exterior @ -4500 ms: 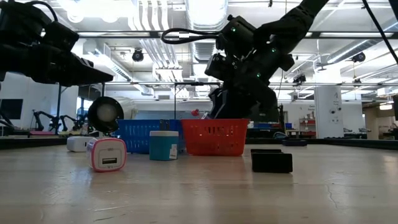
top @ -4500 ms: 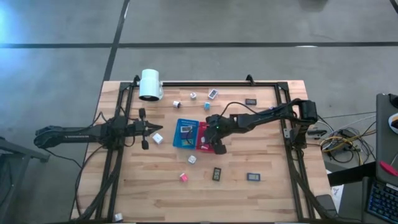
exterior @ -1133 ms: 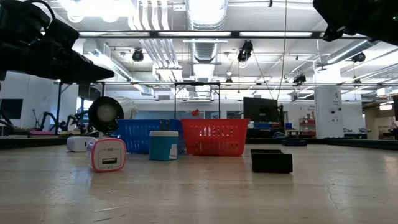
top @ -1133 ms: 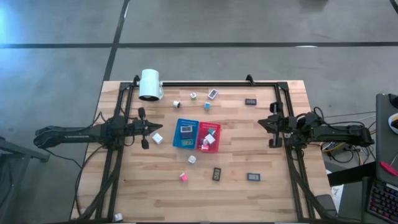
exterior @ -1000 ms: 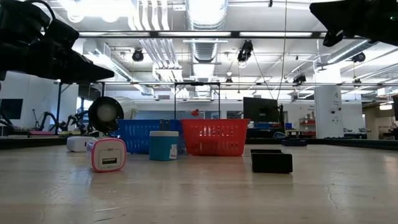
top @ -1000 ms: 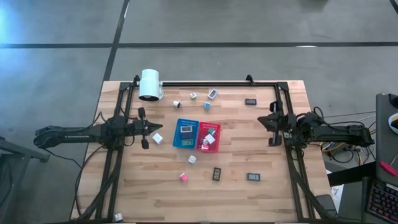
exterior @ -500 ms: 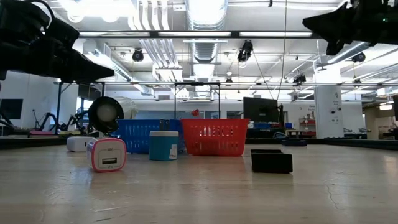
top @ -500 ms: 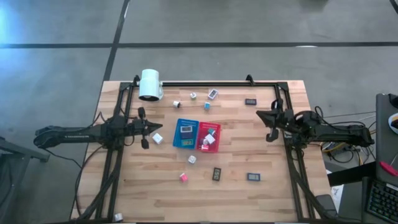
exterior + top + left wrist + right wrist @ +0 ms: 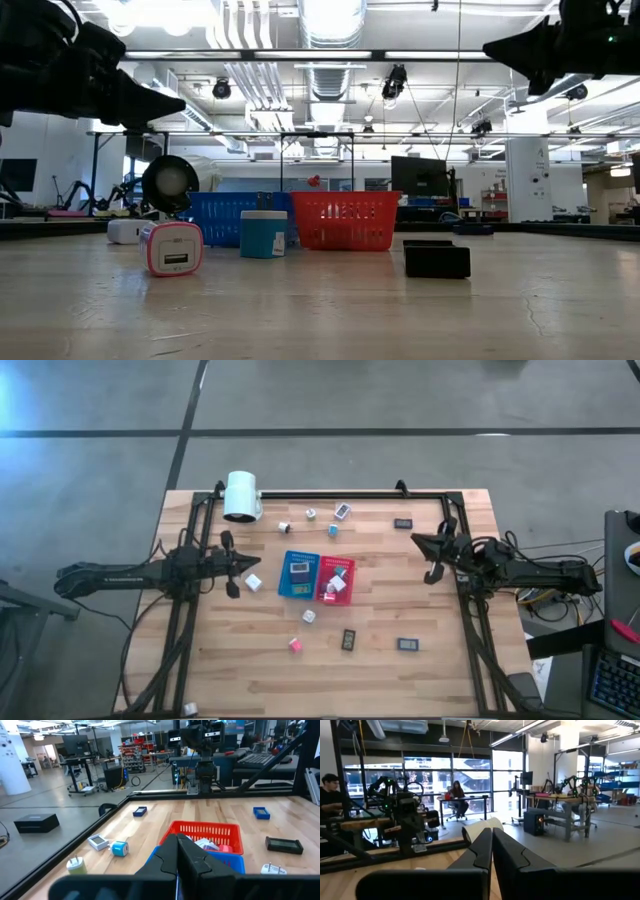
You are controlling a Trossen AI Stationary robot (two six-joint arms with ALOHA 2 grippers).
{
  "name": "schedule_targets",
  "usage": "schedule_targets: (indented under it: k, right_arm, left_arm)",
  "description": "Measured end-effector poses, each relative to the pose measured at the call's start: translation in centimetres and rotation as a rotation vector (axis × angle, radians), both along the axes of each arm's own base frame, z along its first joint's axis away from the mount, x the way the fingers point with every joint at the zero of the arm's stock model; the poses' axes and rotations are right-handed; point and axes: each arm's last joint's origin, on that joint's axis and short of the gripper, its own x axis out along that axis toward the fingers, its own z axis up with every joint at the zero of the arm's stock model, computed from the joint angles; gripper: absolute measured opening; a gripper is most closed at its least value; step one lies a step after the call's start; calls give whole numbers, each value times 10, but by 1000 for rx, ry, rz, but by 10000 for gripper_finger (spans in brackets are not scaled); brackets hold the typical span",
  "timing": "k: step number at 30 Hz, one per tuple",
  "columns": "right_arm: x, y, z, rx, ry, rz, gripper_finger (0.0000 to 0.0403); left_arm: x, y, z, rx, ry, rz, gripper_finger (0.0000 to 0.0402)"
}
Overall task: Pick & Place Office items
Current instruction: Put the dark blue digital clock into the blue bin
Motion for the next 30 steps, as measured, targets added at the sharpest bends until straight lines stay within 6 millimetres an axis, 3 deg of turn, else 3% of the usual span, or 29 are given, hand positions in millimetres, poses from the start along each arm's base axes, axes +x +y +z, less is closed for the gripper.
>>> schedule_targets:
  k: [30]
  right_arm:
    - [16,0,3,-33,107,49,9]
  left_arm:
    - [0,2,2,2,-22,64,3]
